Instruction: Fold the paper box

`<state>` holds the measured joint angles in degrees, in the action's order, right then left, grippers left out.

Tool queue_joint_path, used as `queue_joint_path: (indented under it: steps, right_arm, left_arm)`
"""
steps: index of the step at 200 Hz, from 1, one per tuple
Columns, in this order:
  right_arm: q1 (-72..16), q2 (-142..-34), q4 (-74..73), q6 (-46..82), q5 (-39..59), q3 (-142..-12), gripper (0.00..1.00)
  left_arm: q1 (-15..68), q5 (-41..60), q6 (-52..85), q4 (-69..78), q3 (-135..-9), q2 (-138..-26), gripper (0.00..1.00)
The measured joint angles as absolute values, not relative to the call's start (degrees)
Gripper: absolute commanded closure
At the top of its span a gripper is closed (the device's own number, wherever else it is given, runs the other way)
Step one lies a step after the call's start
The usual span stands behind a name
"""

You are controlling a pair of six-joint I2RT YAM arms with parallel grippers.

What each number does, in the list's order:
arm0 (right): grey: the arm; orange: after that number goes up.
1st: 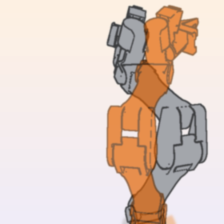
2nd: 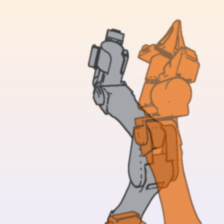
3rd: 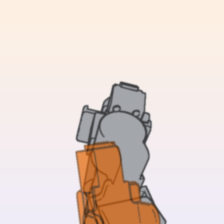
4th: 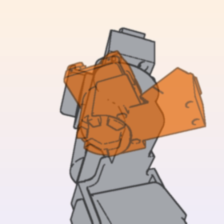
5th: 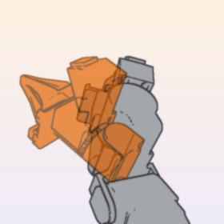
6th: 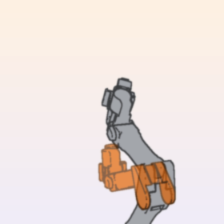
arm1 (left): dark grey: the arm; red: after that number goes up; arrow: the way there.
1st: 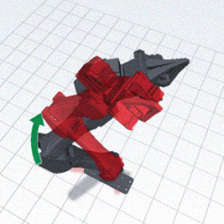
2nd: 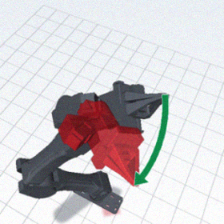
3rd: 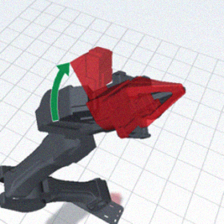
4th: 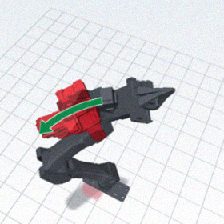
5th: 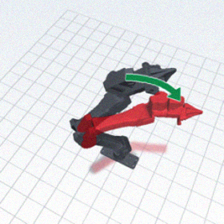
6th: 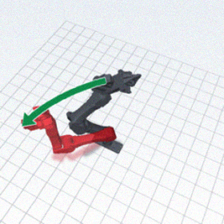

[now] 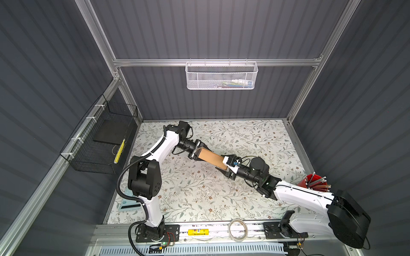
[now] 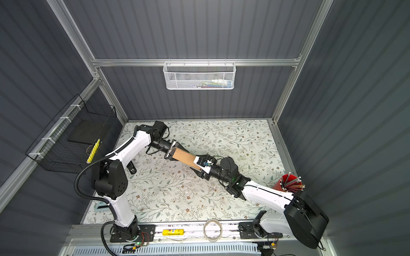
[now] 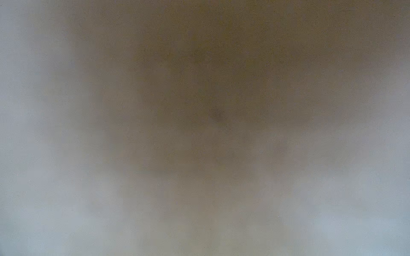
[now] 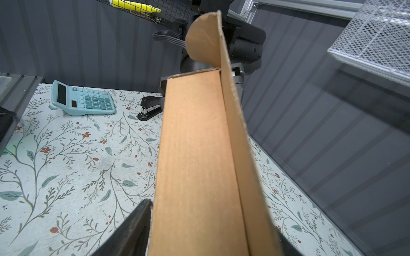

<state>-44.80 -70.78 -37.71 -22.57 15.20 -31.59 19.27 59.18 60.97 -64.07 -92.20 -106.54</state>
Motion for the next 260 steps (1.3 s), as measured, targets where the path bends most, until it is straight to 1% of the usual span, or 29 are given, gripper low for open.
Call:
queue_joint_path:
  steps: [59,97,127,172,192,260]
  right_arm:
    - [-44.8,-70.78,-37.67,-23.64,14.33,-31.59,0.4]
    - [-44.84,-70.78,-37.69,-24.58,14.2,-31.59,0.45]
    - [-44.86,-70.78,-37.67,-24.95,14.17,-31.59,0.49]
    - [-44.91,-70.78,-37.69,-25.5,14.11,-31.62,0.52]
    - [-44.91,-70.78,-37.67,-25.8,14.06,-31.64,0.52]
    - [-45.06,-70.78,-37.1,-25.96,13.72,-31.66,0.54]
  left_arm:
    - [19.27,59.18,60.6,-64.73,-92.53,-106.54,0.78]
    - [19.25,59.11,60.53,-64.95,-92.66,-106.54,0.77]
    - [19.11,59.09,60.4,-65.3,-92.66,-106.54,0.69]
    - [19.11,59.11,59.94,-65.39,-92.75,-106.54,0.61]
    - [19.11,59.2,59.51,-65.43,-92.75,-106.56,0.53]
    - [19.03,59.68,56.07,-67.75,-93.67,-107.94,0.44]
